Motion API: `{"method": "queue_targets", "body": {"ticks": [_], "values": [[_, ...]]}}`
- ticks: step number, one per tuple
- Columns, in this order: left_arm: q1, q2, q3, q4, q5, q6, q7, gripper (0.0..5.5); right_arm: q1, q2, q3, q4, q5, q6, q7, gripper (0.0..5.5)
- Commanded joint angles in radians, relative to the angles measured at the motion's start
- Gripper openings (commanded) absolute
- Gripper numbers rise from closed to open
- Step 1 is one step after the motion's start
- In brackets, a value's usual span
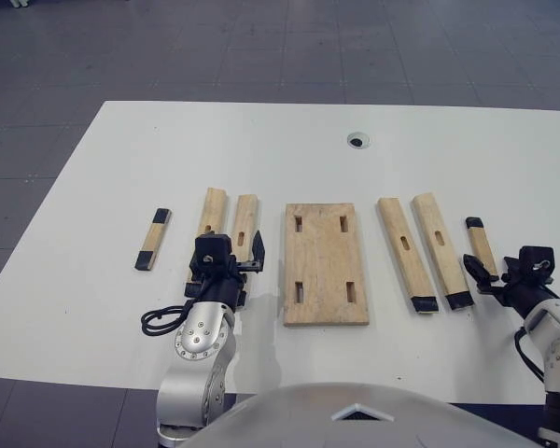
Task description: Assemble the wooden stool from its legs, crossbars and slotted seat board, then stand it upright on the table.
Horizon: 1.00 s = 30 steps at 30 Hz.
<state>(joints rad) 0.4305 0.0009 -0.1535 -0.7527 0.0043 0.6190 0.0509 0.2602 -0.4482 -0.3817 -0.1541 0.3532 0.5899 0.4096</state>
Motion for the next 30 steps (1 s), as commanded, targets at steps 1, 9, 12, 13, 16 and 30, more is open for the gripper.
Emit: {"method": "queue_targets", "body": {"ticks": [1,9,12,13,16,30], "values": [[0.005,0.003,-0.003,-0.001,0.003,-0.003,0.0,4.44,0.075,-0.001,0.059,0.081,-0.022,0.003,0.05,4.66],[0.005,0.006,0.001,-0.008,0.001,0.006,-0.002,4.44,0.118,-0.001,0.086,0.243,-0.075,-0.124,0.049,4.32],[0.004,0.005,0.001,-0.011,0.001,0.009,-0.002,4.44,0.124,0.001,0.087,0.265,-0.074,-0.149,0.046,3.87],[0.004,0.004,0.001,-0.012,0.0,0.009,-0.001,4.44,0.128,0.001,0.091,0.263,-0.074,-0.153,0.044,3.65],[0.003,-0.001,0.002,-0.013,-0.001,0.01,0.003,4.44,0.143,-0.014,0.12,0.255,-0.105,-0.188,0.051,3.23],[-0.021,-0.015,0.003,0.002,0.002,0.012,0.009,4.44,0.112,-0.048,0.149,0.301,-0.123,-0.285,0.024,1.33]]}}
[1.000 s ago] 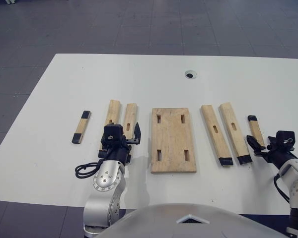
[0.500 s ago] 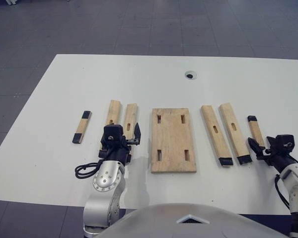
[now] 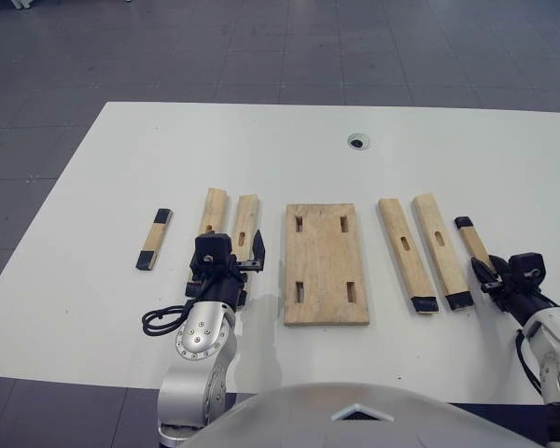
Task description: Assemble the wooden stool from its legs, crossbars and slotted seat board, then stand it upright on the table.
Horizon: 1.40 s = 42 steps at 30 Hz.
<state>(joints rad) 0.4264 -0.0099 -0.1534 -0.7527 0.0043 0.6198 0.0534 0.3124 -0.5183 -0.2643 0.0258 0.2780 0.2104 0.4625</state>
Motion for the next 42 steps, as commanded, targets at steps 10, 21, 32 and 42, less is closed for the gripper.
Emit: {"method": "queue_targets", "body": {"ticks": [10,21,32,42], "values": [[-0.328,0.18,0.172,0.144,-0.171,0.122,-0.246,4.44,-0.363,-0.074,-0.099,0.024,-0.013,0.113,-0.15,1.32],[-0.998,0.284,0.593,0.567,-1.099,0.748,-0.596,4.44,-0.704,0.128,0.212,-0.251,0.011,0.157,-0.123,1.32],[-1.028,0.174,0.55,0.63,-1.256,0.719,-0.356,4.44,-0.688,0.276,0.356,-0.439,0.005,0.241,-0.164,1.32],[-1.067,0.183,0.506,0.698,-1.262,0.633,-0.316,4.44,-0.593,0.314,0.442,-0.517,-0.011,0.288,-0.175,1.32]]}}
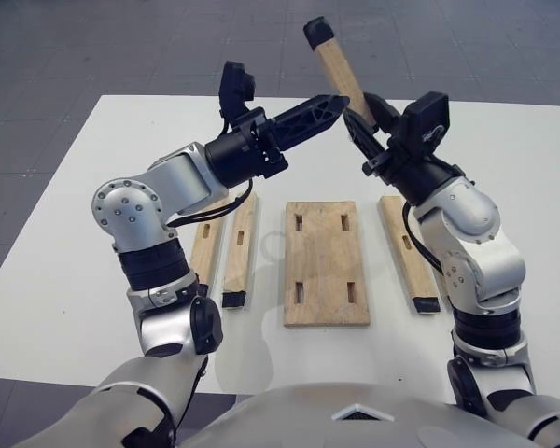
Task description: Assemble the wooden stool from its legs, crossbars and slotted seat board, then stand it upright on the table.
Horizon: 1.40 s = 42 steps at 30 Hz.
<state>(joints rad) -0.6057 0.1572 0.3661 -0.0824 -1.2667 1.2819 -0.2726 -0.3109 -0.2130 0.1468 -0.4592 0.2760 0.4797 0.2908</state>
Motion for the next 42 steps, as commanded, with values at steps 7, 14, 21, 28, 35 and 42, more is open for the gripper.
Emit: {"method": "queue_targets", "body": {"ticks": [7,14,21,28,35,42], "values": [[-0.032,0.034,-0.055,0.068,0.067,-0.099,-0.004,4.44,0.025,0.003,0.04,-0.011,-0.028,0.009,-0.001,1.32],[-0.091,0.026,-0.008,0.212,0.1,-0.159,0.09,4.44,0.053,0.016,0.067,-0.024,-0.036,0.015,0.001,1.32],[-0.093,0.002,0.021,0.245,0.059,-0.133,0.139,4.44,0.063,0.019,0.068,-0.03,-0.039,0.027,-0.002,1.32],[-0.141,-0.023,0.031,0.229,-0.017,-0.118,0.206,4.44,0.059,0.019,0.06,-0.018,-0.039,0.021,0.0,1.32],[-0.15,-0.044,0.027,0.254,-0.026,-0.142,0.251,3.97,0.053,0.019,0.054,-0.007,-0.04,0.017,-0.001,1.32],[-0.166,-0.053,0.042,0.285,-0.044,-0.159,0.272,2.91,0.042,0.021,0.045,0.013,-0.047,0.005,-0.003,1.32]]}}
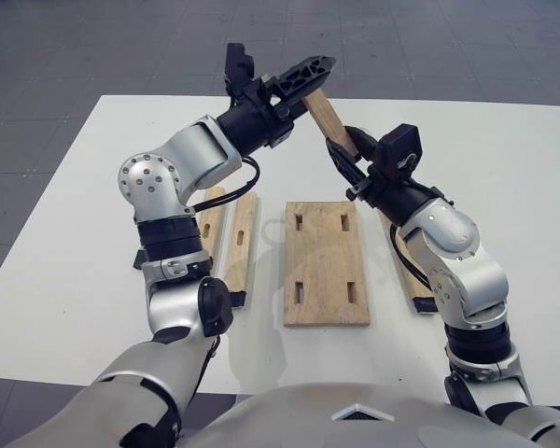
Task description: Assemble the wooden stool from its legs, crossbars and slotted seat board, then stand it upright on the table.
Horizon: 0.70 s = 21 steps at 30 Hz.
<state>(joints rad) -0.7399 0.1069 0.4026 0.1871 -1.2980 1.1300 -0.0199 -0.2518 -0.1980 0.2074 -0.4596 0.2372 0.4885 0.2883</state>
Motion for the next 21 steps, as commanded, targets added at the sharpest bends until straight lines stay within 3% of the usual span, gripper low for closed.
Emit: {"method": "queue_targets", "body": {"ticks": [1,14,21], "values": [[-0.032,-0.004,0.003,0.018,-0.013,-0.008,0.022,2.75,-0.019,0.006,-0.017,0.015,-0.008,-0.005,-0.001,1.32],[-0.039,-0.022,-0.003,0.037,-0.018,-0.023,0.041,0.6,-0.03,0.035,-0.009,0.018,-0.003,-0.002,-0.006,1.32],[-0.03,-0.021,-0.012,0.027,-0.046,0.007,0.033,0.43,-0.027,0.034,-0.002,0.021,-0.002,-0.002,0.007,1.32]]}}
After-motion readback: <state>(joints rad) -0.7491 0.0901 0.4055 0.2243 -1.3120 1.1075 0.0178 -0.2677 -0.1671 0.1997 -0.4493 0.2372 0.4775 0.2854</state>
